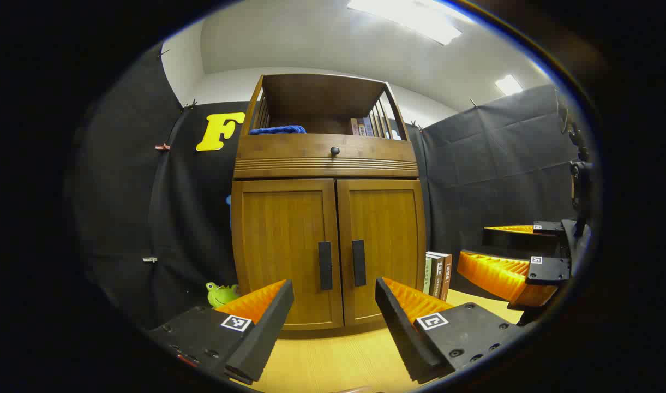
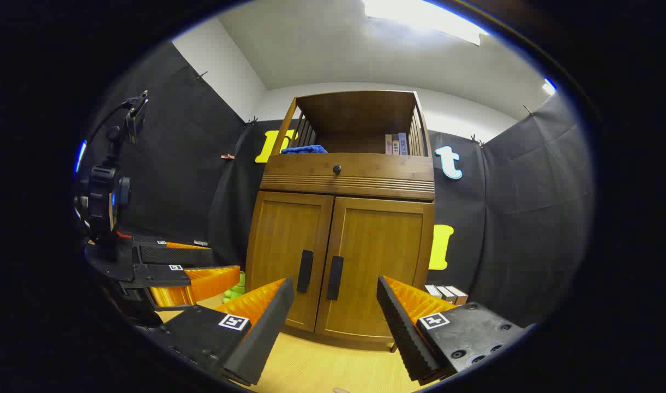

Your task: Open the right door of the double-door shoe cabinet with the right hand, and open the left door with the left hand.

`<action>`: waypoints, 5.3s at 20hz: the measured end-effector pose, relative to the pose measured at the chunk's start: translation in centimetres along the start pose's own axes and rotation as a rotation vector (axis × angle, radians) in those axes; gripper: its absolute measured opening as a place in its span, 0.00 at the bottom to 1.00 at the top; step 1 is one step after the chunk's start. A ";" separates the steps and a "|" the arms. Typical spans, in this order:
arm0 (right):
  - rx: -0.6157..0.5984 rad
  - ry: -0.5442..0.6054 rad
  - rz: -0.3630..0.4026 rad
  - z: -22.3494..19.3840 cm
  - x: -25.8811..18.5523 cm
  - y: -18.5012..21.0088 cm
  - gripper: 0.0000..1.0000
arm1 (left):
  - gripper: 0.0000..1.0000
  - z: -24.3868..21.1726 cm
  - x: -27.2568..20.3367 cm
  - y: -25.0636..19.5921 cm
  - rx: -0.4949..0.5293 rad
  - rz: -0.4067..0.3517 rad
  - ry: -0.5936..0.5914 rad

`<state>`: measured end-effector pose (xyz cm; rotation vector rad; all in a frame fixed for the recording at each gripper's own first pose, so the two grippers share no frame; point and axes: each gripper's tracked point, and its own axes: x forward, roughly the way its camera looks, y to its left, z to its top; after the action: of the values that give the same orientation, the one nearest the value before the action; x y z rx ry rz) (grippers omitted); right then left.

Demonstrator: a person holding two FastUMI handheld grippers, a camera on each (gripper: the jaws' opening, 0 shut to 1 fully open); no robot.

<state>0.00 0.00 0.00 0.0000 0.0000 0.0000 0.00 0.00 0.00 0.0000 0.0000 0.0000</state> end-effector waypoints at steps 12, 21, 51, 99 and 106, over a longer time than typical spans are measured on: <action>-0.001 0.008 0.012 -0.6 0.1 0.1 0.97 | 0.94 -0.6 0.3 -0.4 0.017 0.006 0.015; 0.000 0.018 0.006 -1.0 0.4 0.2 0.97 | 0.94 -0.8 0.5 -0.5 0.014 0.002 0.014; 0.014 0.147 -0.091 -9.6 21.0 1.9 0.95 | 0.94 -2.2 -3.6 7.5 -0.037 0.024 0.001; 0.076 0.251 0.016 -10.2 8.6 -5.5 0.28 | 0.94 -1.7 -3.7 -1.1 -0.056 -0.013 0.009; 0.039 0.259 -0.043 -9.6 5.9 -8.5 0.27 | 0.94 -2.4 -3.4 -4.8 -0.054 -0.102 0.020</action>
<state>5.92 -8.50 -9.55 0.0388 0.2587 -0.0428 -3.40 -4.78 -2.41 -0.0539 0.0196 -0.1020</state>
